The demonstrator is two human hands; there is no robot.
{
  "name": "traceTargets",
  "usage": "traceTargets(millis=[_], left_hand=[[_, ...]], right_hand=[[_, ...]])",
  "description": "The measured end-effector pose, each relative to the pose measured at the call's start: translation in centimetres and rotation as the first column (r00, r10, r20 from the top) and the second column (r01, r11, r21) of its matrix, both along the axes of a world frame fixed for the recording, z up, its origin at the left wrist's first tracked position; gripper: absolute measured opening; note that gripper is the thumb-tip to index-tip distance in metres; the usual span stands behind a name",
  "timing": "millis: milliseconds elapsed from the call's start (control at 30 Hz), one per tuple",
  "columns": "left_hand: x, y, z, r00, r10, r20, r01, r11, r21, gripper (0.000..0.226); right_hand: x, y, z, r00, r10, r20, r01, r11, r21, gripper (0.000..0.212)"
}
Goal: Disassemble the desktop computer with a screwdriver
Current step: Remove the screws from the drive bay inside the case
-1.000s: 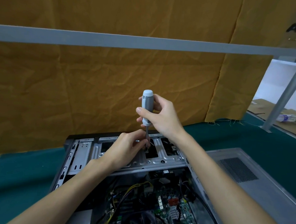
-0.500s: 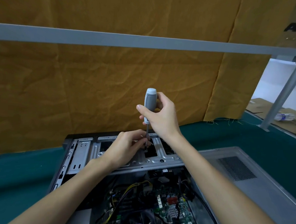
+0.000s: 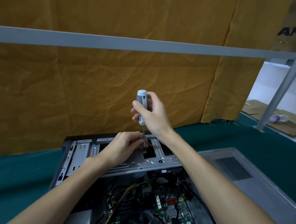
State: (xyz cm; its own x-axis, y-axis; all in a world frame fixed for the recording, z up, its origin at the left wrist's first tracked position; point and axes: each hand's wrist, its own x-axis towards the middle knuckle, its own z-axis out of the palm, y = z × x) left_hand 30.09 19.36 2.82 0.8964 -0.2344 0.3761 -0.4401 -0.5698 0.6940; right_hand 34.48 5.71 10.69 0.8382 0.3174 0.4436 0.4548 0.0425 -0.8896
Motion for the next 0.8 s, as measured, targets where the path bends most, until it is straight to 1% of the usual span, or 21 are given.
traceTargets(millis=[67, 167, 233, 367, 500, 600, 633, 733, 800], left_hand=[[0.1, 0.1, 0.1, 0.999, -0.018, -0.036, 0.017, 1.000, -0.023, 0.018], [0.1, 0.3, 0.3, 0.994, -0.037, -0.101, 0.032, 0.998, -0.056, 0.012], [0.2, 0.3, 0.4, 0.995, -0.025, -0.102, 0.018, 0.998, -0.065, 0.012], [0.2, 0.0, 0.6, 0.995, -0.026, -0.097, 0.022, 0.999, -0.044, 0.013], [0.2, 0.0, 0.7, 0.997, -0.015, -0.080, 0.014, 1.000, -0.011, 0.014], [0.0, -0.1, 1.1, 0.995, -0.035, -0.089, 0.037, 0.999, 0.020, 0.016], [-0.1, -0.2, 1.2, 0.995, -0.046, -0.089, 0.049, 0.998, 0.033, 0.018], [-0.2, -0.5, 1.2, 0.997, -0.032, -0.075, 0.037, 0.997, 0.063, 0.019], [-0.3, -0.5, 1.1, 0.998, -0.015, -0.057, 0.019, 0.998, 0.063, 0.017]], right_hand=[[-0.2, 0.0, -0.1, 0.996, -0.022, 0.083, 0.021, 1.000, 0.022, 0.018], [-0.6, 0.4, -0.3, 0.991, -0.043, 0.128, 0.033, 0.996, 0.080, 0.025], [-0.7, 0.8, -0.6, 0.989, -0.060, 0.137, 0.049, 0.995, 0.087, 0.028], [-0.8, 1.3, -0.6, 0.988, -0.122, 0.094, 0.113, 0.989, 0.091, 0.035], [-0.5, 0.7, -0.4, 0.990, -0.114, 0.084, 0.108, 0.991, 0.076, 0.038], [-0.6, 1.1, -0.8, 0.981, -0.189, 0.032, 0.187, 0.980, 0.069, 0.039], [-0.7, 1.3, -0.9, 0.979, -0.201, 0.005, 0.201, 0.977, 0.070, 0.038], [-1.0, 1.6, -0.6, 0.984, -0.166, -0.061, 0.172, 0.978, 0.120, 0.029], [-1.0, 1.4, -0.4, 0.982, -0.189, -0.014, 0.188, 0.966, 0.178, 0.025]])
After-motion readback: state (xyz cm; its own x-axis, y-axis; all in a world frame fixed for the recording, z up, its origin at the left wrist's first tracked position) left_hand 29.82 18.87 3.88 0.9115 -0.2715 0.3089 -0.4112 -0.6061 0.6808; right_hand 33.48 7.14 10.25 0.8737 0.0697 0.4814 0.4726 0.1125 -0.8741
